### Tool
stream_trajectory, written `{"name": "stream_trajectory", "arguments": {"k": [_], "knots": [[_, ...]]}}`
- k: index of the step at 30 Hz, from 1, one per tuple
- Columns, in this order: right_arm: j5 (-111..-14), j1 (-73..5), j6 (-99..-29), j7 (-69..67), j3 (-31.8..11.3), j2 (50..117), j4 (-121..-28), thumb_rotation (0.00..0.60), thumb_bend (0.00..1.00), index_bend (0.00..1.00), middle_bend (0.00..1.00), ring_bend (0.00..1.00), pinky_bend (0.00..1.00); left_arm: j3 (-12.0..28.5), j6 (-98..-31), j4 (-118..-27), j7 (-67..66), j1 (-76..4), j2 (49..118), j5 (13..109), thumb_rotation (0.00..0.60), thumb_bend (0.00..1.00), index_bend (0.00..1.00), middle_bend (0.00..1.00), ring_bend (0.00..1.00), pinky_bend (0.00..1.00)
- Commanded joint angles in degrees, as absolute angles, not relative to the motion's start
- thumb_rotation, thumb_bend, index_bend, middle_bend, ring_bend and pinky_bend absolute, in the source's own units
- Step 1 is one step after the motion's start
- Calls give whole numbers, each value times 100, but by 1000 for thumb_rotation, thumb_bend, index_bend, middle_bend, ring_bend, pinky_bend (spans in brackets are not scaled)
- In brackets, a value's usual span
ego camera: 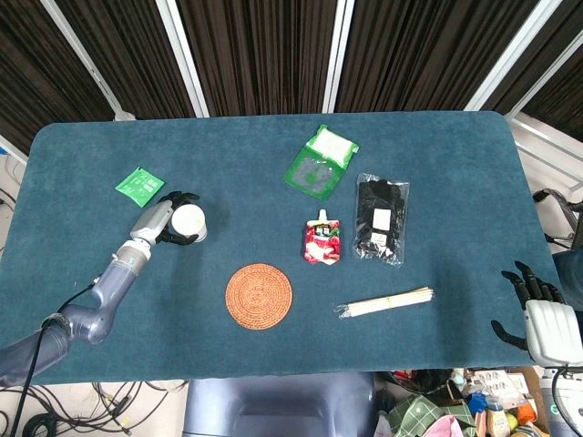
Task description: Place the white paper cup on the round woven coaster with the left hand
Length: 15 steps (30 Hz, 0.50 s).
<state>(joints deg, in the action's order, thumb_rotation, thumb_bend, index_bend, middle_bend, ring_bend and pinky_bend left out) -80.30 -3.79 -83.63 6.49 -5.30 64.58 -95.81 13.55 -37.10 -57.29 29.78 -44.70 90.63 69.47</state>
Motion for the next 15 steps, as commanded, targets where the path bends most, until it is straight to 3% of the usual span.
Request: {"name": "stream_trajectory", "arguments": {"k": [1,15], "knots": [[-8031,-379,-8362,649,-529,6459,-9580,600,129,191,52,187,192,1361,-3712,-5732,2978,-4470,9063,6942,600,256,209,311,0,0],[-8058,-379,-8366,633,-519,6453,-9580,600,129,191,51,187,193,1348,-3757,-5838,2883,-4446,9022,6951,600,278,216,320,0,0]]}}
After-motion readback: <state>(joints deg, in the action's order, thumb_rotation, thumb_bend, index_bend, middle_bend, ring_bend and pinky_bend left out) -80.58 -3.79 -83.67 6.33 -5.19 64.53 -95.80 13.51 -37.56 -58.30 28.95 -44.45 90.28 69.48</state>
